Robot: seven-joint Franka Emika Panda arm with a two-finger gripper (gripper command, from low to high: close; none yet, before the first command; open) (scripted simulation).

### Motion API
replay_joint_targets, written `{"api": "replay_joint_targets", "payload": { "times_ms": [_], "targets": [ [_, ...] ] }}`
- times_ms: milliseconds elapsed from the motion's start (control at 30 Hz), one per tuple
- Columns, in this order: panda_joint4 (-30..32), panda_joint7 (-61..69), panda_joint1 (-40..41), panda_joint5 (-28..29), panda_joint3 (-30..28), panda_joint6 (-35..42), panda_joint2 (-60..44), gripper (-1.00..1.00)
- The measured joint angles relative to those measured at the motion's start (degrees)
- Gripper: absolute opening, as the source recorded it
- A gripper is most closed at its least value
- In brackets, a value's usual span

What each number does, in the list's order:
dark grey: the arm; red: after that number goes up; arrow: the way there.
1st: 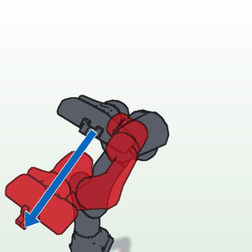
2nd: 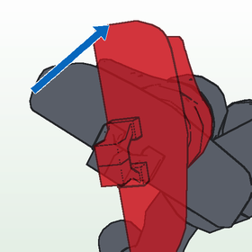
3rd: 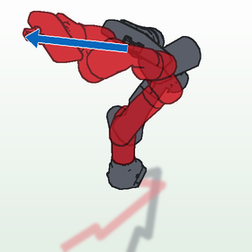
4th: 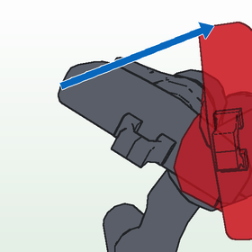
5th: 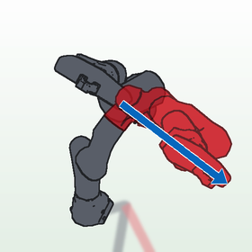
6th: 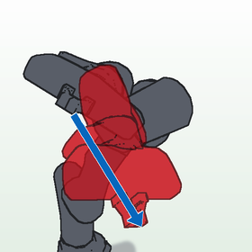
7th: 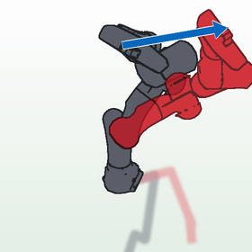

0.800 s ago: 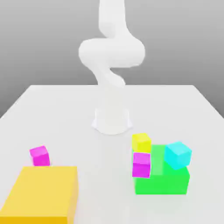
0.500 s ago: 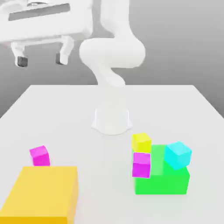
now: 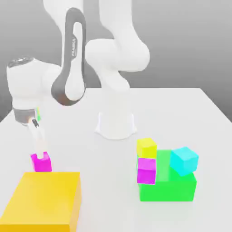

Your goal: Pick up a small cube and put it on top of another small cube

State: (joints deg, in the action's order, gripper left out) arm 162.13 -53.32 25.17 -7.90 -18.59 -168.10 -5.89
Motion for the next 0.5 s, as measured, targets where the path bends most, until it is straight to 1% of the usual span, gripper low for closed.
{"api": "replay_joint_targets", "payload": {
  "times_ms": [133,200,233,400,433,500],
  "targets": [
    [-1.09,5.37,4.82,-7.31,6.62,-4.12,-5.43,0.00],
    [-1.55,7.28,8.27,-9.94,10.74,-6.29,-8.11,0.00],
    [-1.70,7.83,9.66,-10.71,12.34,-7.14,-9.16,-1.00],
    [-1.70,7.67,9.71,-10.55,12.35,-7.14,-9.15,-1.00],
    [-1.78,7.92,10.43,-10.90,13.16,-7.58,-9.67,-1.00],
    [-1.57,7.03,9.03,-9.64,11.44,-6.55,-8.37,-1.00]
  ]
}}
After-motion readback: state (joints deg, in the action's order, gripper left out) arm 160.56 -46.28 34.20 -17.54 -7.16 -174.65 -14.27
